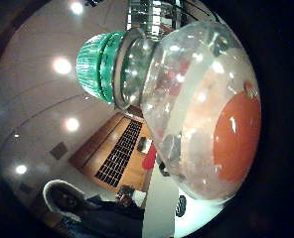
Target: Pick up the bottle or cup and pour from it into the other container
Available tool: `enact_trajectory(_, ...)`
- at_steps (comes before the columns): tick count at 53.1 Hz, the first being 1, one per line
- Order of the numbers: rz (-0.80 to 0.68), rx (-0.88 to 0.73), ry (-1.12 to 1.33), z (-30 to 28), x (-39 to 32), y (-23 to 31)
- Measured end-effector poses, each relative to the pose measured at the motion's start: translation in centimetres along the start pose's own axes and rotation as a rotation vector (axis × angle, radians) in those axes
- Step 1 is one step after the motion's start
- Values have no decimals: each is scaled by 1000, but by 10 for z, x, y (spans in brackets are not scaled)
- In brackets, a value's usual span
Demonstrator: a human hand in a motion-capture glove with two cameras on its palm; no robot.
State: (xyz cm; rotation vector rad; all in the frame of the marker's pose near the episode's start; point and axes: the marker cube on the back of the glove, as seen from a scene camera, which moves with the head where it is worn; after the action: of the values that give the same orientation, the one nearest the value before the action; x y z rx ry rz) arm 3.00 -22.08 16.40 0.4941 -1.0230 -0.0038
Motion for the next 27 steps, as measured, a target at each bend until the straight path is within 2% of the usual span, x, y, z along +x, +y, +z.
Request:
enact_trajectory(4, 108, 53, -25, -5, -9, -2)
enact_trajectory(16, 40, -14, 21, -16, -56, 1)
enact_trajectory(22, 54, -63, 138, -9, -104, -3)
enact_trajectory(27, -25, -81, 240, 4, -140, 0)
